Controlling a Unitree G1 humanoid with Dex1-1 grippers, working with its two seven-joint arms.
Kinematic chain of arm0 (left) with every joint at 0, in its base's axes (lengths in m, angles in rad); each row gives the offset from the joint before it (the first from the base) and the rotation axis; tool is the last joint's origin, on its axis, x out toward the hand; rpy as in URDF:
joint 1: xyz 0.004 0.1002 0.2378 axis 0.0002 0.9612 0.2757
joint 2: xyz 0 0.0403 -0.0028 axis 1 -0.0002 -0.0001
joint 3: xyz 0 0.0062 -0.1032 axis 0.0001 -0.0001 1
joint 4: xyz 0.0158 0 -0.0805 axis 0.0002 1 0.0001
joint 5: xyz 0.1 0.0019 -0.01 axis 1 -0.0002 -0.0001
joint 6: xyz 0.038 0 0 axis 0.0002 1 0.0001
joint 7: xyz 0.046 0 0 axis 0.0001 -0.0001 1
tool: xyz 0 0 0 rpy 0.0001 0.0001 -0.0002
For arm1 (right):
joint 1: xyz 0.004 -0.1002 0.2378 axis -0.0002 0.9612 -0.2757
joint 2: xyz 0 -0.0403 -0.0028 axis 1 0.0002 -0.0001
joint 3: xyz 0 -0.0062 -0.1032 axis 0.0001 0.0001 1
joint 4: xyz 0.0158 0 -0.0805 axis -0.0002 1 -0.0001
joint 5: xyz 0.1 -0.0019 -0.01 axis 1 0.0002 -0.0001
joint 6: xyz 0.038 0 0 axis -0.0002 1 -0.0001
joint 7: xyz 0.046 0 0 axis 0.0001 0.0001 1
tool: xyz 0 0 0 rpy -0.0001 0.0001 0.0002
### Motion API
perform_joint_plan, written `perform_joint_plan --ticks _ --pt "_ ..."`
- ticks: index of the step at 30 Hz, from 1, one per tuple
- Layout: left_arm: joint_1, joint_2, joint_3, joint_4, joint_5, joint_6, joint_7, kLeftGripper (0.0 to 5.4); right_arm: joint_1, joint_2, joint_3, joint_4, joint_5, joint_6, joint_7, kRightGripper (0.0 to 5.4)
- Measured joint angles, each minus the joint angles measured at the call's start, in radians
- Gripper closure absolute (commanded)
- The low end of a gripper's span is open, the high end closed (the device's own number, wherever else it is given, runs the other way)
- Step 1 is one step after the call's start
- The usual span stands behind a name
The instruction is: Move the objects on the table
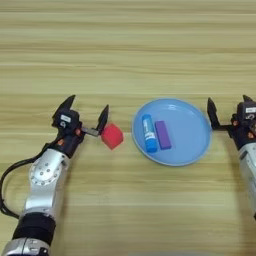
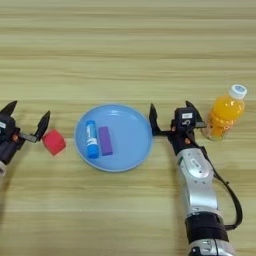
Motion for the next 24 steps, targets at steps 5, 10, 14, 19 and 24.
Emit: perform_joint_plan --ticks 5,10,14,19,24 --pt "0.019 0.007 -0.009 -0.053 -0.040 0.034 -0.077 0.00 0.000 0.000 0.001 0.000 -0.001 0.000 0.000 0.04" --pt "0.023 0.005 -0.016 -0.063 -0.041 0.045 -0.099 0.00 0.000 0.000 0.001 0.000 -0.001 0.000 0.000 0.04" --pt "0.039 0.004 -0.029 -0.083 -0.041 0.046 -0.127 0.00 0.000 0.000 0.000 0.000 -0.001 0.000 0.000 0.04" --pt "0.058 -0.001 -0.057 -0.087 -0.040 0.045 -0.149 0.00 0.000 0.000 0.000 0.000 -0.001 0.000 0.000 0.04" --pt "0.059 -0.001 -0.071 -0.087 -0.038 0.044 -0.158 0.00 0.000 0.000 0.000 0.000 -0.001 0.000 -0.001 0.04"
